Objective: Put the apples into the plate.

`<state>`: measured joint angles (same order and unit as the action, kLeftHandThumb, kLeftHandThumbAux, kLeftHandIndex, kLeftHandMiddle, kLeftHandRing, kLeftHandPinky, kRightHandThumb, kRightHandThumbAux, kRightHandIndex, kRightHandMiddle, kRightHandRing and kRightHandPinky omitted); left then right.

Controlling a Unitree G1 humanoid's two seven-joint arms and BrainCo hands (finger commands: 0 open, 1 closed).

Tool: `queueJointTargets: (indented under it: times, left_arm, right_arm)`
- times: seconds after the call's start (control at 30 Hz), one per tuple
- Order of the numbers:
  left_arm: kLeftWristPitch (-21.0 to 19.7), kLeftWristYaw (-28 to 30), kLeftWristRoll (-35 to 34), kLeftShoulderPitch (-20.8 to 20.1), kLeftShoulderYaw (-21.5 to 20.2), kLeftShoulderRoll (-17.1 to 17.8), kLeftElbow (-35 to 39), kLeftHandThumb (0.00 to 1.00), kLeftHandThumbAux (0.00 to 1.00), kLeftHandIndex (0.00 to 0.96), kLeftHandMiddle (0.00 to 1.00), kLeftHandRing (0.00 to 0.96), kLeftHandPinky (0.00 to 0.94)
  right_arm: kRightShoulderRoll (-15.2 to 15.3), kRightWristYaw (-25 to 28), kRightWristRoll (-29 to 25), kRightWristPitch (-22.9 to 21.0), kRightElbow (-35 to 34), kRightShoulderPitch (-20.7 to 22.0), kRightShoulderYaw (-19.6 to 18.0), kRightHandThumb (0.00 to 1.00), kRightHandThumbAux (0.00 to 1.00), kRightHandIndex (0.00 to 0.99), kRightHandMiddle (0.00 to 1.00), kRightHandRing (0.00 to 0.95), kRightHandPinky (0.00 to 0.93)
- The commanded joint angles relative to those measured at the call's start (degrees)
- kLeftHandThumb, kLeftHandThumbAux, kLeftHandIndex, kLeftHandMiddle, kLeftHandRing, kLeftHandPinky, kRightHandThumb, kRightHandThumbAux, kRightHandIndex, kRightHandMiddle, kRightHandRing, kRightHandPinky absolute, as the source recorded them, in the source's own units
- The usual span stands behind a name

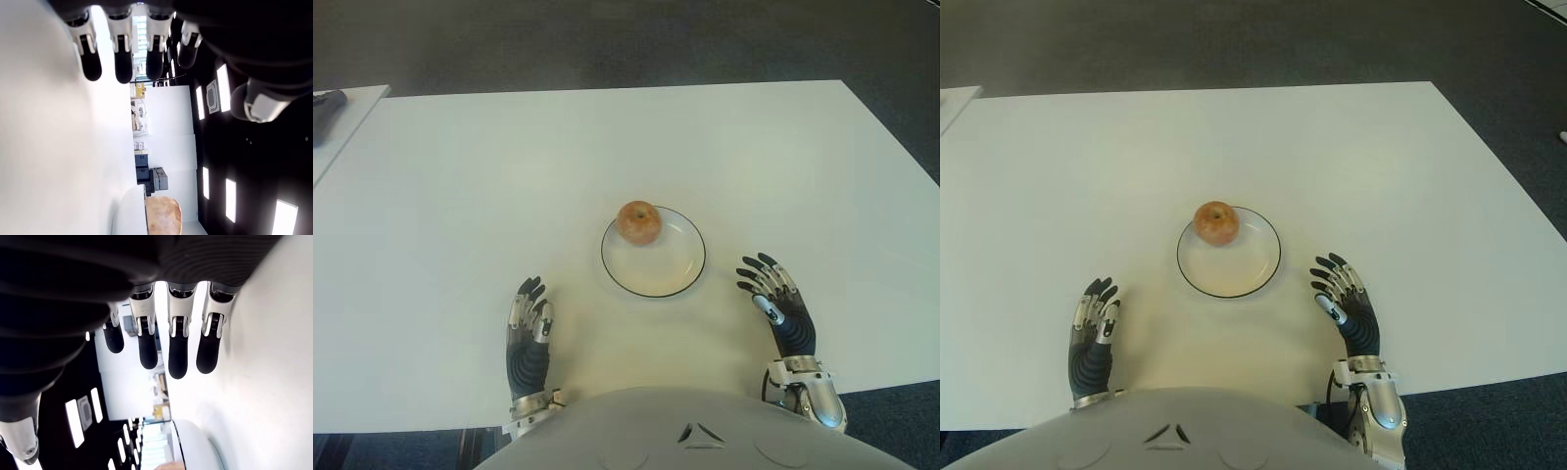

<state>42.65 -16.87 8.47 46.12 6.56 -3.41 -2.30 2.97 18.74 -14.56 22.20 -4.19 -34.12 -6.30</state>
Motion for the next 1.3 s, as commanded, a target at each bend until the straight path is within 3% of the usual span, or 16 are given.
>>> queueJointTargets:
  times: [0.03, 0.93, 1.3]
  left_arm:
    - [-0.9, 1.0, 0.2, 0.4, -0.4, -0.2, 0.7, 0.094, 0.396, 0.13, 0.156, 0.168, 0.197]
    - [-0.7, 1.5, 2.8, 0.6, -1.3, -0.7, 0.2, 0.063, 0.401, 0.11, 0.137, 0.142, 0.17]
    - [-1.5, 1.4, 2.4, 1.7, -0.7, -1.6, 0.7, 0.071, 0.423, 0.123, 0.18, 0.189, 0.217]
  right_arm:
    - [-1.0, -1.4, 1.2, -0.9, 1.0, -2.4, 0.8, 0.412, 0.61, 0.143, 0.244, 0.273, 0.314]
    - [-1.2, -4.0, 2.7, 0.5, 0.7, -4.5, 2.0, 0.436, 0.616, 0.133, 0.253, 0.28, 0.313]
    - [-0.5, -2.9, 2.2, 1.0, 0.9, -4.9, 1.9, 0.424, 0.619, 0.143, 0.255, 0.276, 0.304]
